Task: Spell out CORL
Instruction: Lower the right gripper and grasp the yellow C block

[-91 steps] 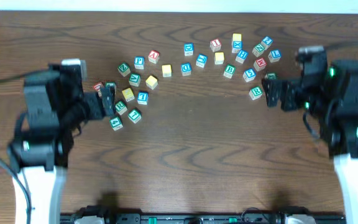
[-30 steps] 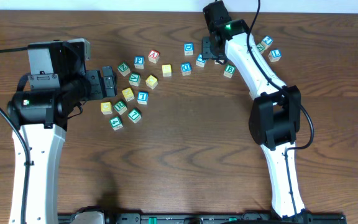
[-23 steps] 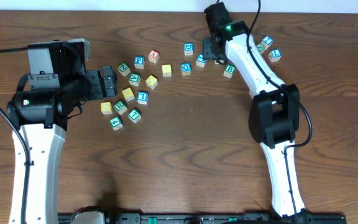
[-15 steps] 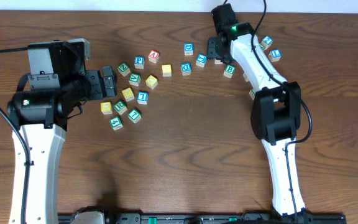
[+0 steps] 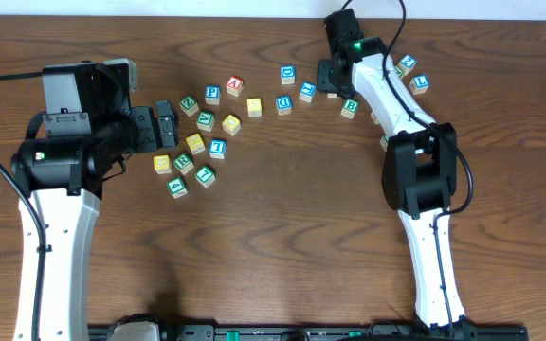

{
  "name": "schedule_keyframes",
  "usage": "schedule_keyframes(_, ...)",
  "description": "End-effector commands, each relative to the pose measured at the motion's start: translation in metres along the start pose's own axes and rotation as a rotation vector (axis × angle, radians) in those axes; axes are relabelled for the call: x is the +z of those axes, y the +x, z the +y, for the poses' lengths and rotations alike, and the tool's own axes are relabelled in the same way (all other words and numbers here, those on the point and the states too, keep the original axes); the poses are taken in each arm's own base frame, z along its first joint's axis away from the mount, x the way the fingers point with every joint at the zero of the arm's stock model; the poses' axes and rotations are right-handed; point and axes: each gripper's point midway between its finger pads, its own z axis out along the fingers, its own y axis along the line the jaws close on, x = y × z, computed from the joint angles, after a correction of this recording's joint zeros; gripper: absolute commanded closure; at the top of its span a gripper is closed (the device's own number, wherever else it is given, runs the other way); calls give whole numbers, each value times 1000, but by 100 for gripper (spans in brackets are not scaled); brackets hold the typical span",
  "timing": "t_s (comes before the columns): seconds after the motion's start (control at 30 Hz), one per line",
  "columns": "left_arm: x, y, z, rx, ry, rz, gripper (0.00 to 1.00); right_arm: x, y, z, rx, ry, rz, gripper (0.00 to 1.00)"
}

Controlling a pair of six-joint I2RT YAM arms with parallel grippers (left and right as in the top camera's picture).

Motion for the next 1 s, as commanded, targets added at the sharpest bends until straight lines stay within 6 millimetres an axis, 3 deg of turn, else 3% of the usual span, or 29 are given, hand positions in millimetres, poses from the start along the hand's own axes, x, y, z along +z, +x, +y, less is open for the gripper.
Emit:
schedule_keyframes(0.0,-5,-8,-1,19,4,-20,1,3,-2,-4,-3,21,-5,65)
schedule_keyframes(0.27,-5,-8,-1,19,4,-20,1,0,-5,-5,-2,25,-15,76)
schedule_keyframes(0.47,-5,-8,-1,19,4,-20,1,-12,-10,-3,-1,18,-31,78)
schedule_keyframes(0.6,-5,-8,-1,19,4,-20,1,-30,-17,-1,-1,10,-53,78)
schedule_keyframes(0.8,-5,-8,-1,19,4,-20,1,-74,-24,8,-4,-40,-70,79)
schedule_keyframes(0.97,-5,-8,-1,19,4,-20,1,-107,-16,21,-27,-75,-51,81)
